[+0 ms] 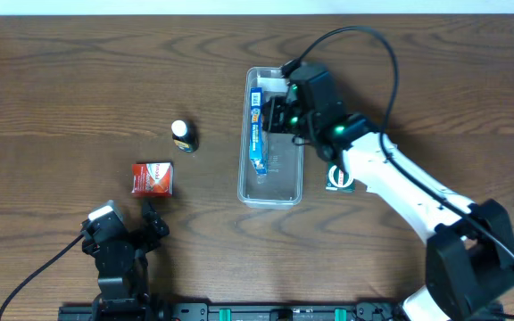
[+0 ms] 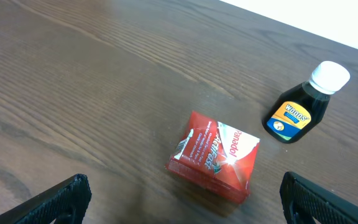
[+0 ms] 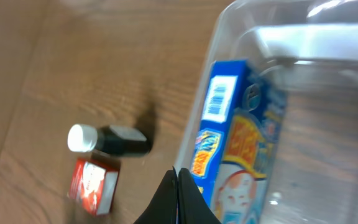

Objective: Pack container
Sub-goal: 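Lower the blue box flat into the container and release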

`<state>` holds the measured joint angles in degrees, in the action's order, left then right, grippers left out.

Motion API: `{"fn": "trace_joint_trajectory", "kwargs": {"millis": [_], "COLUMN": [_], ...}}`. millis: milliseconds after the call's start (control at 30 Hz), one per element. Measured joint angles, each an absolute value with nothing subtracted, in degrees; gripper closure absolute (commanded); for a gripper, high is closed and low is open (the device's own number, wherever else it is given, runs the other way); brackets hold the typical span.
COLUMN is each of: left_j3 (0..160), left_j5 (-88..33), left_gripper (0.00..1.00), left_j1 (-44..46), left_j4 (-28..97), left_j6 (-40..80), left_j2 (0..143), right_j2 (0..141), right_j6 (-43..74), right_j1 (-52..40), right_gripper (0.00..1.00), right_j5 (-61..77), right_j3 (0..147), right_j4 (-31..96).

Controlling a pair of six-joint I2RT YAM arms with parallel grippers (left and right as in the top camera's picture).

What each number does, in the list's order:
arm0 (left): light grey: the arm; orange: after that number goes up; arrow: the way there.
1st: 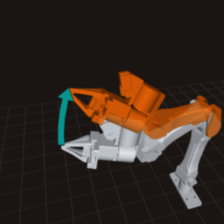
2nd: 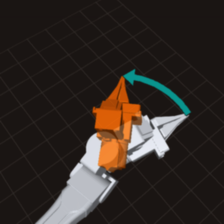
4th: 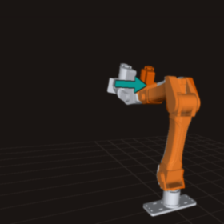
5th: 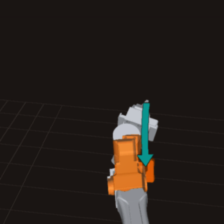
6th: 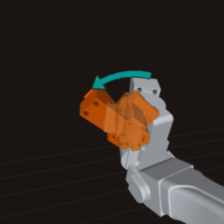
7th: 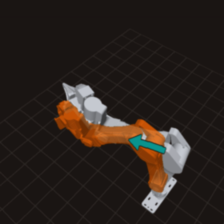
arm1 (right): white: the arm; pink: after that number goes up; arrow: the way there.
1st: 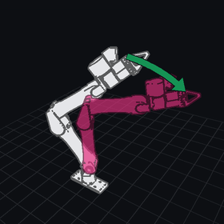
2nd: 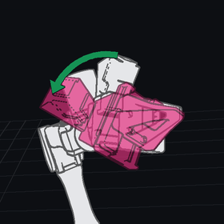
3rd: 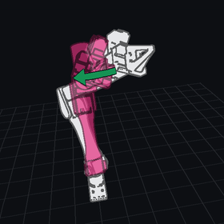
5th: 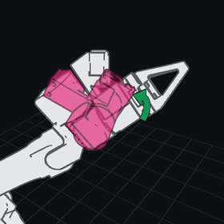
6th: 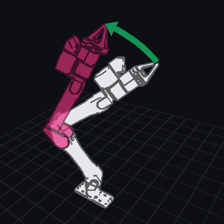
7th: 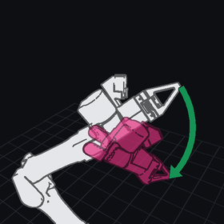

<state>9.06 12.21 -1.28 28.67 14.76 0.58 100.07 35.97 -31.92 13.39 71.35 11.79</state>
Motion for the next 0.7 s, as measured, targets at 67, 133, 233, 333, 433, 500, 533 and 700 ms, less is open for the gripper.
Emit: {"fn": "trace_joint_trajectory", "kwargs": {"millis": [67,133,233,333,433,500,533,700], "left_j3": [9.1,9.1,9.1,9.1,9.1,9.1,9.1,9.1], "left_j5": [12.2,12.2,12.2,12.2,12.2,12.2,12.2,12.2], "left_gripper": [0.02,0.02,0.02,0.02,0.02,0.02,0.02,0.02], "left_j1": [-1.3,-1.3,-1.3,-1.3,-1.3,-1.3,-1.3,-1.3], "left_j4": [28.7,28.7,28.7,28.7,28.7,28.7,28.7,28.7], "left_j6": [14.8,14.8,14.7,14.8,14.8,14.8,14.8,14.8], "left_j2": [0.6,0.6,0.6,0.6,0.6,0.6,0.6,0.6], "right_j2": [101.9,103.7,106.7,107.8,107.8,107.7,107.7,106.7], "right_j6": [35.4,35.1,34.6,33.6,32.8,32.4,32.2,29.9], "right_j1": [-33.1,-33.7,-33.9,-33.7,-32.9,-31.9,-31.4,-29.4], "right_gripper": [0.99,0.99,0.99,0.99,0.99,0.99,0.99,0.99], "right_j5": [13.5,13.4,13.5,13.0,12.3,12.0,11.9,12.0], "right_j3": [71.4,71.4,71.4,71.4,71.4,71.4,71.4,71.4], "right_j4": [10.8,10.3,10.2,11.9,14.2,15.5,16.0,17.4]}}
